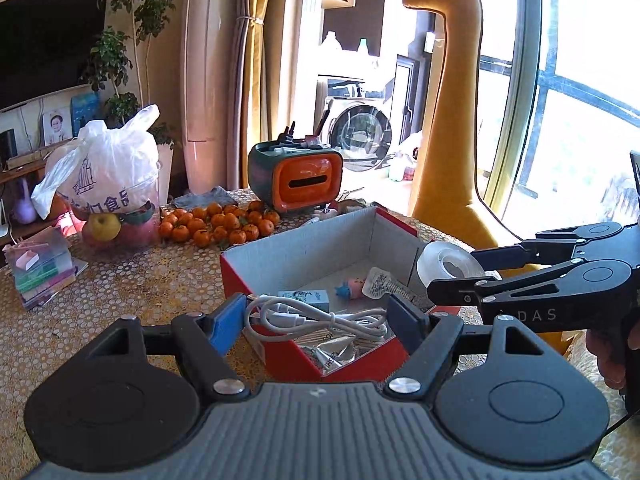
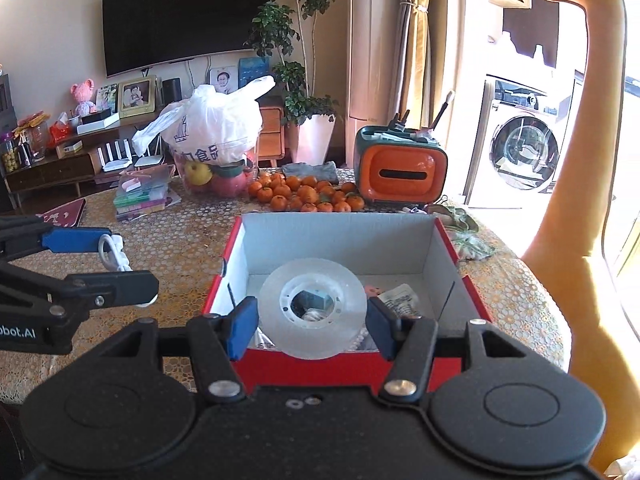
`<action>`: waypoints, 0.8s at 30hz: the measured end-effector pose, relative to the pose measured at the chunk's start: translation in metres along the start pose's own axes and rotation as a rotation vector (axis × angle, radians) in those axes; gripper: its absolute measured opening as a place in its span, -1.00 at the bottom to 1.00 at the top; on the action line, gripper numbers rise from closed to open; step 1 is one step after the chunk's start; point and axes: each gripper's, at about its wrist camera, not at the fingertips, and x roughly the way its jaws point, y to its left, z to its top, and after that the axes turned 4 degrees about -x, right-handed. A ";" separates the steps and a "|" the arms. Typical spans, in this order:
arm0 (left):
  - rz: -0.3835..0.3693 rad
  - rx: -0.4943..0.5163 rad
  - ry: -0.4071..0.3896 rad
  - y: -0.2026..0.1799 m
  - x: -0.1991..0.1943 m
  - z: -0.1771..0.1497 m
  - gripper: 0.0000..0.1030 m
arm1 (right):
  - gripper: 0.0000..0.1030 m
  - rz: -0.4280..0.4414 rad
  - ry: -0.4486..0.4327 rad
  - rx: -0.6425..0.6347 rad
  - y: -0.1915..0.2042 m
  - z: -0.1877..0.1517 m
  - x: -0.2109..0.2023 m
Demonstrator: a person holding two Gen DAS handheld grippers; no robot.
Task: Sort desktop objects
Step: 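Lift and carry the cable and tape roll over the red shoebox with both tools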
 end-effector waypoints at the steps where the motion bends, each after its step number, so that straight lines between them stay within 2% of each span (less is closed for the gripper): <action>1: -0.005 0.003 0.005 -0.002 0.005 0.003 0.49 | 0.14 -0.005 0.000 -0.002 -0.005 0.000 0.001; 11: -0.030 0.013 0.109 -0.009 0.071 0.030 0.49 | 0.14 -0.035 0.031 -0.040 -0.031 0.004 0.034; 24: -0.034 0.048 0.273 -0.017 0.144 0.035 0.49 | 0.14 -0.066 0.109 -0.053 -0.060 -0.001 0.089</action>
